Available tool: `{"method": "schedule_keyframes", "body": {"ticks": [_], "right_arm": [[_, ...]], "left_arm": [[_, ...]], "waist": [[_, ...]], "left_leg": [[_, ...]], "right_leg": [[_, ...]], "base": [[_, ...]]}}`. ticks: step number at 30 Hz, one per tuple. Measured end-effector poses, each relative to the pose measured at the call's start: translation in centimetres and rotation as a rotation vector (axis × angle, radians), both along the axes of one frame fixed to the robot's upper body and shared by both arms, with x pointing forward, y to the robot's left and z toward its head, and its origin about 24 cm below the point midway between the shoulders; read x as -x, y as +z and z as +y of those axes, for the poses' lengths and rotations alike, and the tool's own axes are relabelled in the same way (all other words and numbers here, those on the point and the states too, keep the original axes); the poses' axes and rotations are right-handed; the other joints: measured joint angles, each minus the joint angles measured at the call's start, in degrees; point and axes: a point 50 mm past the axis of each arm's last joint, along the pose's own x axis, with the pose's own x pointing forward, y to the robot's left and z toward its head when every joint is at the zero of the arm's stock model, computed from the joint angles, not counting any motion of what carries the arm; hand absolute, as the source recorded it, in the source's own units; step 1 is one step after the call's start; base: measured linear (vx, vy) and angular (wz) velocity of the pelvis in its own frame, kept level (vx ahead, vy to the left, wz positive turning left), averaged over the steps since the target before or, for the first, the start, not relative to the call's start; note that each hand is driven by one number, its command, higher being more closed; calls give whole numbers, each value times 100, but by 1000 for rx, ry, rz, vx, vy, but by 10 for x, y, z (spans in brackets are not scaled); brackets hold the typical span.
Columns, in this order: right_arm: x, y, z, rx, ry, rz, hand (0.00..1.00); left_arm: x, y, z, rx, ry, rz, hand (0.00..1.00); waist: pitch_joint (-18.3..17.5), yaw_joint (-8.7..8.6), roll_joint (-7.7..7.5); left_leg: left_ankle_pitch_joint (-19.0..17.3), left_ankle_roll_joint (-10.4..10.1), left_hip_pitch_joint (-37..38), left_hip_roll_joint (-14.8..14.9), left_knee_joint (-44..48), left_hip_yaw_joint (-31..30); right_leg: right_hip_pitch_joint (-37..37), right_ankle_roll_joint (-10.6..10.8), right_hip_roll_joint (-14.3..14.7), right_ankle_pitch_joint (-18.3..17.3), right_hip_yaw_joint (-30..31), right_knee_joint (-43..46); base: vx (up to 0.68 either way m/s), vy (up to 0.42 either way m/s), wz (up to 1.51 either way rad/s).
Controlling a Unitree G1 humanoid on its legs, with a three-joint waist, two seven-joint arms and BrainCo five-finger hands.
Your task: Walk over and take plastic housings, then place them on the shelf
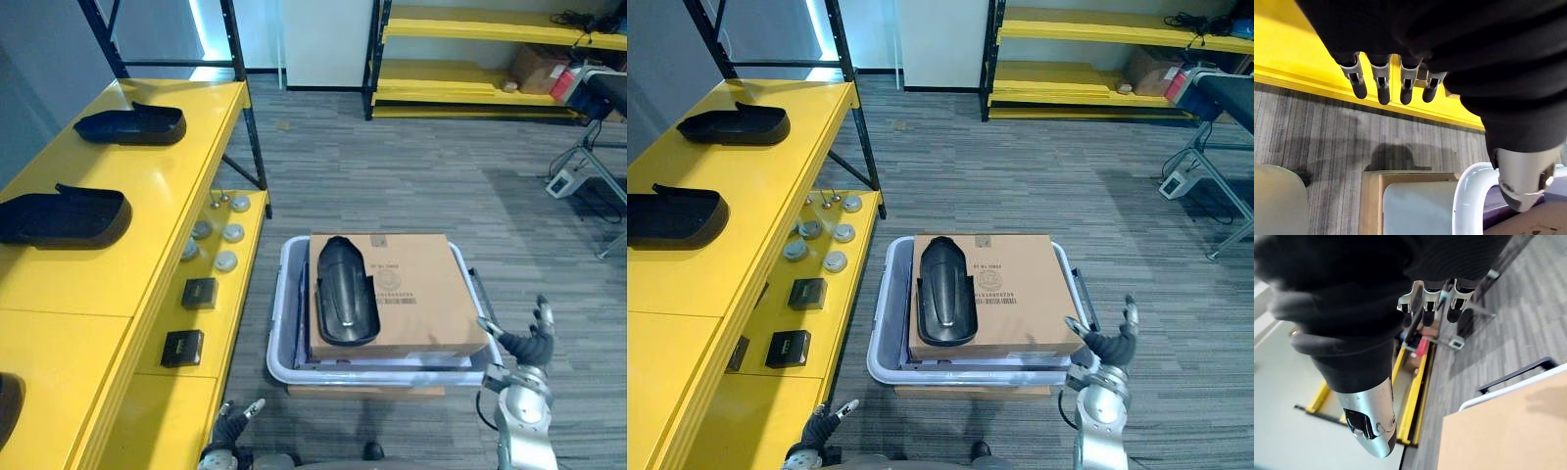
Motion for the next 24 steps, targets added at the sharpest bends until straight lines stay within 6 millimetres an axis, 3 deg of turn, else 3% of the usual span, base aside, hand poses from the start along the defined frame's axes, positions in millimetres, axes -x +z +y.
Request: {"method": "schedule_keyframes", "body": {"ticks": [6,11,19,21,24], "right_arm": [[-38,15,29,180,201,-3,0],[-62,1,42,205,258,95,0],[-113,4,54,277,240,193,0],[-121,0,53,286,197,248,0],[-128,5,48,272,142,247,0]], "left_arm": [[-3,2,3,-20,-21,-18,0],[-8,4,2,-29,-46,-32,0],[-39,18,-2,-54,-61,-146,0],[-46,23,-5,-68,-74,-178,0],[-52,25,-7,-66,-78,-195,0]], "waist": [[-30,46,-41],[10,134,-46],[698,396,52],[818,604,102],[990,632,173]], "left_leg": [[139,9,-256,-60,-78,-234],[157,23,-464,-124,15,-374],[156,24,-1173,-227,509,-718],[192,77,-1403,-278,571,-784],[213,105,-1508,-323,644,-826]], "right_leg": [[-159,11,-48,44,-240,-13],[-181,45,-113,70,-440,-85],[-500,58,-169,284,-760,-78],[-677,59,-197,326,-790,-74],[-729,75,-232,348,-810,-55]], "base": [[-12,-7,21],[50,15,20],[-40,33,24],[-134,52,16],[-112,42,9]]}}
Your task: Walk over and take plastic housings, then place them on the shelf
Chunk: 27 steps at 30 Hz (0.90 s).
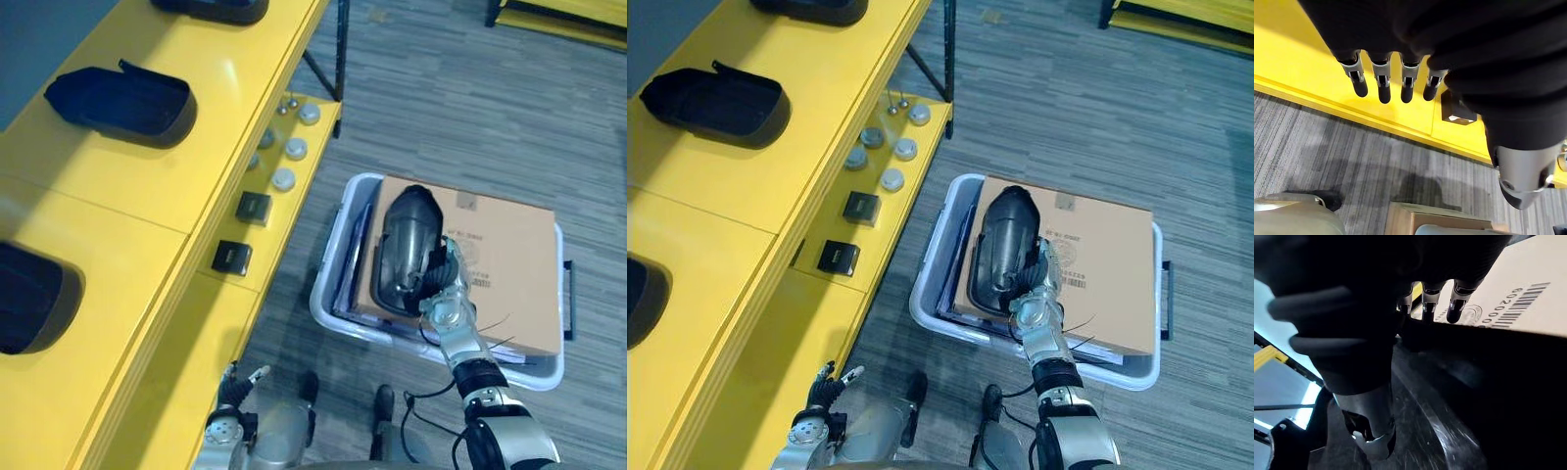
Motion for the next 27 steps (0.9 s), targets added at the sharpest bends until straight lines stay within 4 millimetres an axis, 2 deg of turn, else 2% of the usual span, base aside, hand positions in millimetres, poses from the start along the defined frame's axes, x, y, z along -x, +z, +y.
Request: {"method": "schedule_keyframes", "body": {"ticks": [1,5,8,17,27], "right_arm": [[-4,2,-1,-2,-19,-4,100],[-15,11,-13,-14,-125,1,100],[-24,25,-20,-4,-167,-26,100],[-28,27,-9,-68,-144,-39,100],[-2,23,-17,-42,-147,-99,100]], "left_arm": [[-1,1,0,-4,5,-3,0],[-11,5,-4,-9,3,-32,0],[-15,6,-6,0,6,-44,0],[-17,6,-7,2,5,-41,0],[-14,5,-6,5,4,-31,0]], "waist": [[19,4,1],[242,-12,16],[297,11,-10],[348,2,-72],[324,-92,-121]], "left_leg": [[13,17,-78,-12,24,-8],[145,11,-194,-88,-2,-143],[230,7,-296,-101,-32,-171],[379,-2,-164,-98,-319,-130],[397,8,169,-99,-507,-128]], "right_leg": [[-75,0,-7,2,-2,29],[-162,5,-60,16,-131,61],[-249,0,-71,48,-175,68],[-283,-43,-86,89,-119,60],[-51,-38,-101,95,-120,54]], "base": [[-88,37,3],[-85,22,17],[-82,14,13],[-33,2,-4],[0,0,0]]}}
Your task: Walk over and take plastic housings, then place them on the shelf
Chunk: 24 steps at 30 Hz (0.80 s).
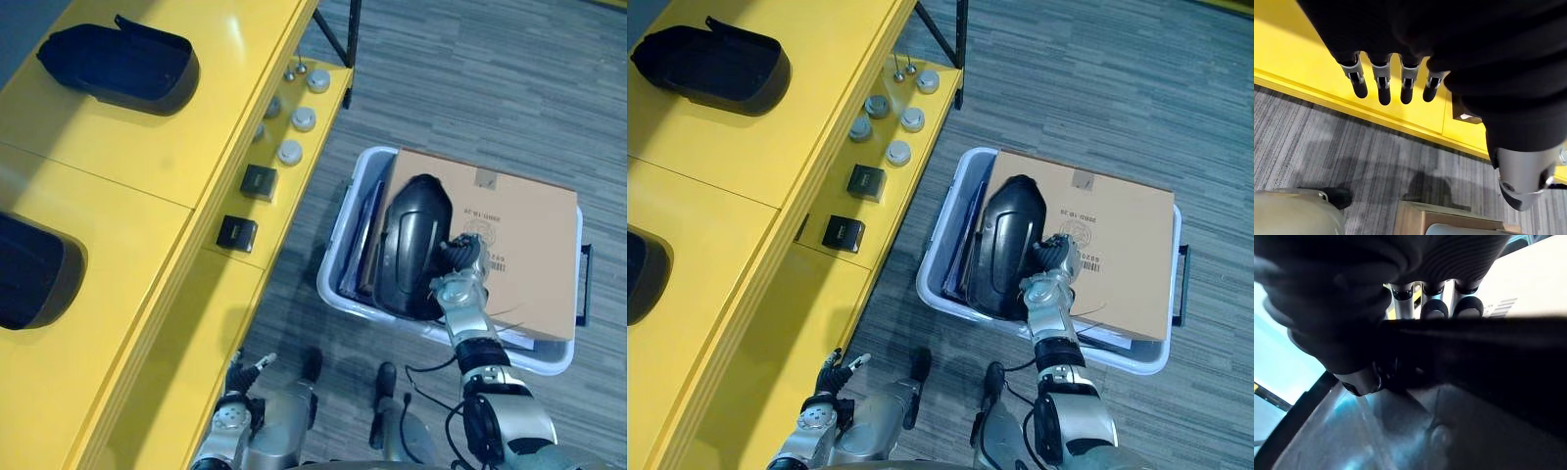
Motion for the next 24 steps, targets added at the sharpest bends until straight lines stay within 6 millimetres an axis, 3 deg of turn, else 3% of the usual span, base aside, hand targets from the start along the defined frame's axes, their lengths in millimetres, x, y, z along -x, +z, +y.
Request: {"method": "schedule_keyframes", "body": {"ticks": [6,10,13,17,19,24], "right_arm": [[14,21,-6,29,-25,-131,100],[29,32,-10,72,-58,-212,100],[38,43,-8,89,-59,-286,100],[48,68,6,140,-32,-408,100],[49,79,20,140,9,-466,100],[54,102,48,150,122,-589,100]], "left_arm": [[2,8,1,-1,3,-48,0],[-9,34,-10,12,-38,-193,0],[-24,68,-21,30,-72,-369,0],[-43,135,-33,58,-87,-679,0],[-45,168,-35,50,-73,-834,0],[-50,227,-51,24,-99,-1115,0]], "waist": [[-119,-196,-155],[-353,-214,-205],[-575,-230,-199],[-674,-288,-183],[-795,-373,-182],[-988,-381,-176]], "left_leg": [[79,3,29,-3,-93,6],[79,-2,123,15,-122,17],[88,-14,183,13,-206,11],[89,-40,296,18,-313,12],[99,-23,307,15,-315,10],[109,-8,481,13,-363,32]], "right_leg": [[24,17,-15,11,-2,-73],[132,16,0,9,7,-140],[157,12,1,3,-5,-171],[215,-8,1,-23,-14,-171],[223,-9,-2,-27,-15,-174],[371,-10,-9,-27,-17,-188]], "base": [[-14,-1,0],[-7,-6,-1],[-26,-6,-4],[-23,-3,-1],[0,0,0],[24,8,-1]]}}
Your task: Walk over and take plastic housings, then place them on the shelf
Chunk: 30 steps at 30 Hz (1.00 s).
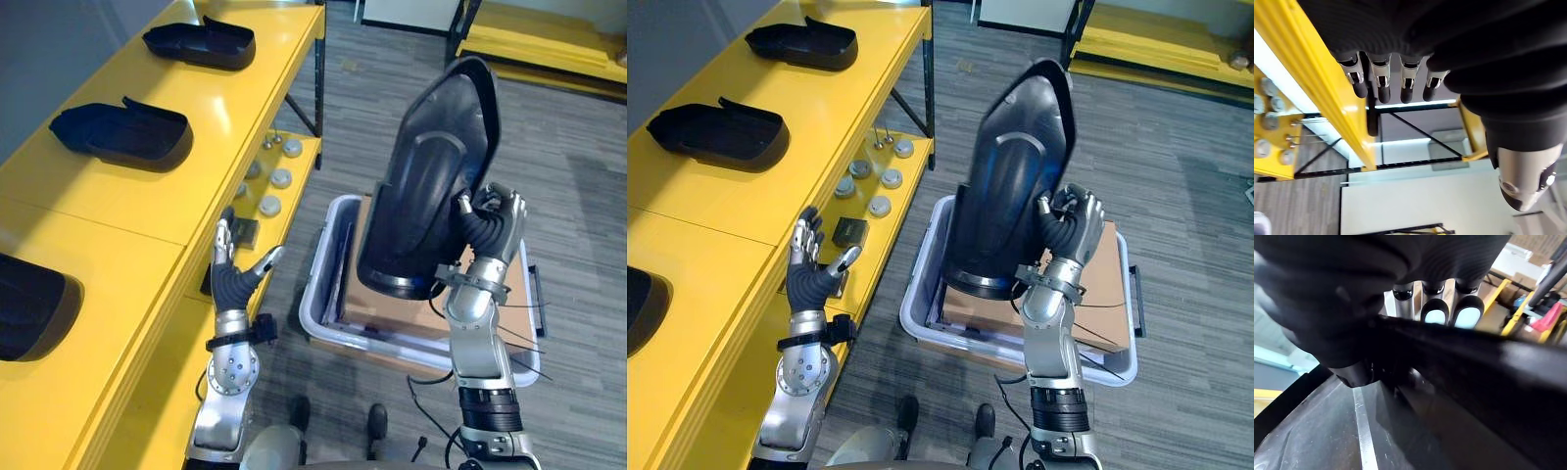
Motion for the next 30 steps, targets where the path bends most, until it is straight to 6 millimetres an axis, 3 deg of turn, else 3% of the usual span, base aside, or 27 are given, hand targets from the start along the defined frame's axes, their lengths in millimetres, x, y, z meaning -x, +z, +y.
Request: {"method": "schedule_keyframes", "body": {"ticks": [9,10,13,14,23,24,30], "right_arm": [[9,19,59,-10,248,-106,100],[11,21,71,-6,308,-119,100],[12,22,73,-7,319,-122,100],[12,22,74,-7,320,-122,100],[11,21,74,-24,341,-117,100],[12,20,74,-20,347,-115,0],[18,21,89,-40,465,-130,0]], "left_arm": [[-5,22,-45,-65,-159,-114,0],[-7,21,-51,-86,-177,-110,0],[-11,10,-54,-115,-168,-59,0],[-12,9,-55,-118,-172,-52,100],[-20,10,-60,-142,-160,-47,100],[-21,8,-60,-141,-153,-41,100],[-27,-10,-50,-171,-109,57,100]], "waist": [[-265,-45,-13],[-324,-142,-16],[-495,-155,-17],[-511,-155,-15],[-613,-175,-41],[-631,-175,-41],[-769,-289,-44]], "left_leg": [[1,4,211,18,-130,260],[1,3,225,22,-142,272],[2,4,316,48,-258,355],[2,4,329,51,-267,367],[16,25,403,67,-319,493],[17,25,405,66,-321,504],[16,25,431,73,-331,537]], "right_leg": [[34,0,-8,0,200,6],[35,0,-5,0,213,6],[27,0,14,0,320,6],[29,0,16,0,330,6],[28,1,27,1,449,-8],[24,1,26,2,462,-10],[38,2,31,3,489,-22]], "base": [[-23,13,-15],[-42,2,-7],[-20,1,-17],[-8,1,-14],[-1,1,-6],[1,2,-3],[-10,-4,-2]]}}
